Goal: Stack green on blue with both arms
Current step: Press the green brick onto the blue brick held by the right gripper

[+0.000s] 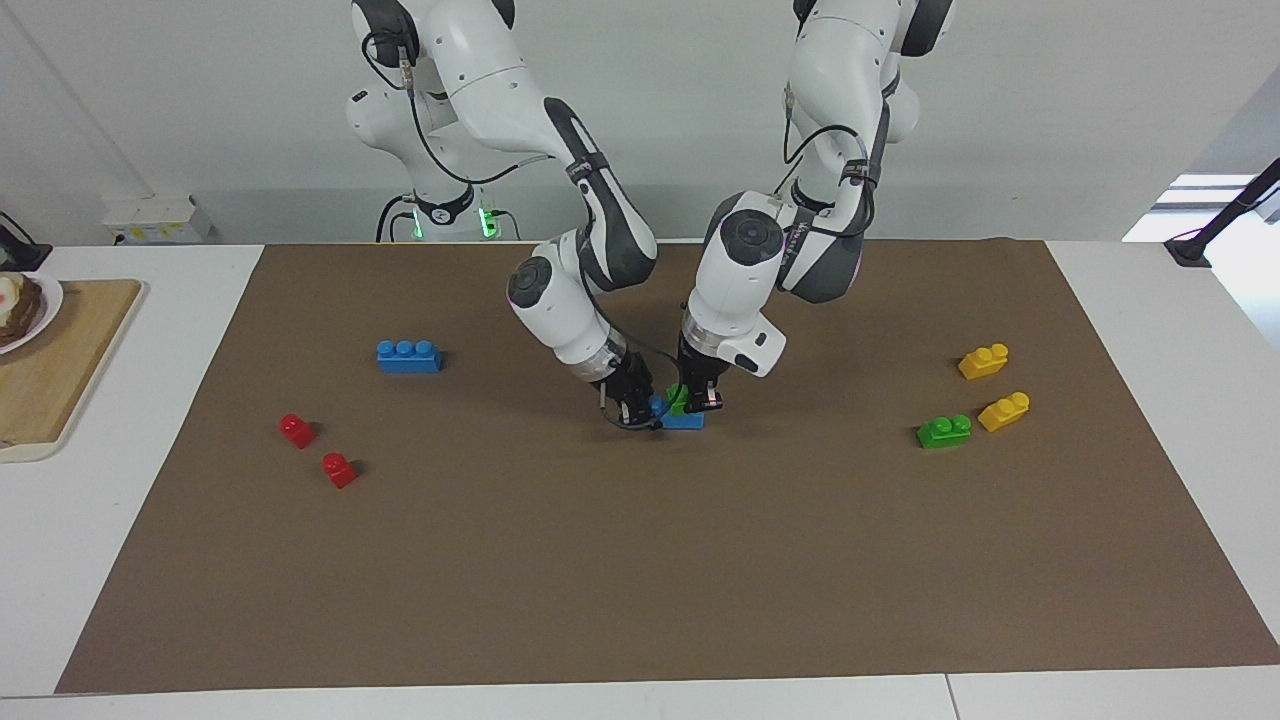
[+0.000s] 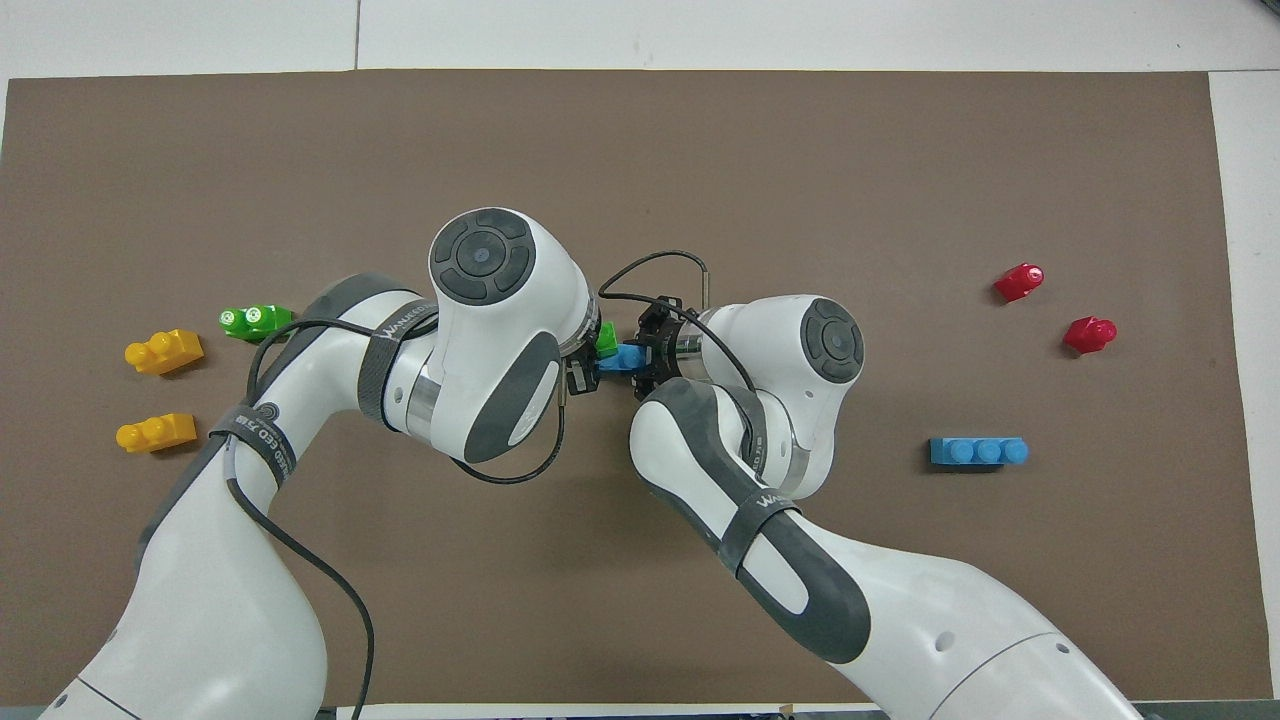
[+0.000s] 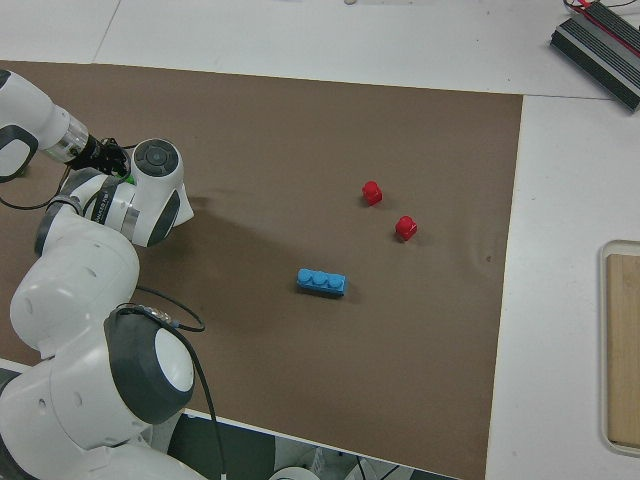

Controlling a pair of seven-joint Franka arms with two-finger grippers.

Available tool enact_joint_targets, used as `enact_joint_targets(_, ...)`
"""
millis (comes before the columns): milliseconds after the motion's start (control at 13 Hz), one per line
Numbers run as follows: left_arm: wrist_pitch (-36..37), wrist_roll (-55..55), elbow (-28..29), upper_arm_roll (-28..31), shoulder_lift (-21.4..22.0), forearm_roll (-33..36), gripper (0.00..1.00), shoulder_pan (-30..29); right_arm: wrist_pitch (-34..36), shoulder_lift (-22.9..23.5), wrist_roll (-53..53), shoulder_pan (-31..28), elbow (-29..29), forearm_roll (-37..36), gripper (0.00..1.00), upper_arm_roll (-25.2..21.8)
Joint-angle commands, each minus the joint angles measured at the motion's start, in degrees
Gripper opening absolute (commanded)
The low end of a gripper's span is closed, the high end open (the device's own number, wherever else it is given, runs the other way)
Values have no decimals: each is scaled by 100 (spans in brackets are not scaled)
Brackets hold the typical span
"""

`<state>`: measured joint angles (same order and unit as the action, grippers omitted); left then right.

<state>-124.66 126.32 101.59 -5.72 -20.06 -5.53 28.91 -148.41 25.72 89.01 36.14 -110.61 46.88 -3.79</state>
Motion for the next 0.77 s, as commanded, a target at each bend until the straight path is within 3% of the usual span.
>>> enact_joint_targets(0,-173,-134,282,71,90,105,0,88,-276,82,-359,-11,-180,155,0,-43)
enact_joint_targets(692,-454,-495,704,71,204,105,0,79,-355,82,-350,-2,-206,226,0,-43)
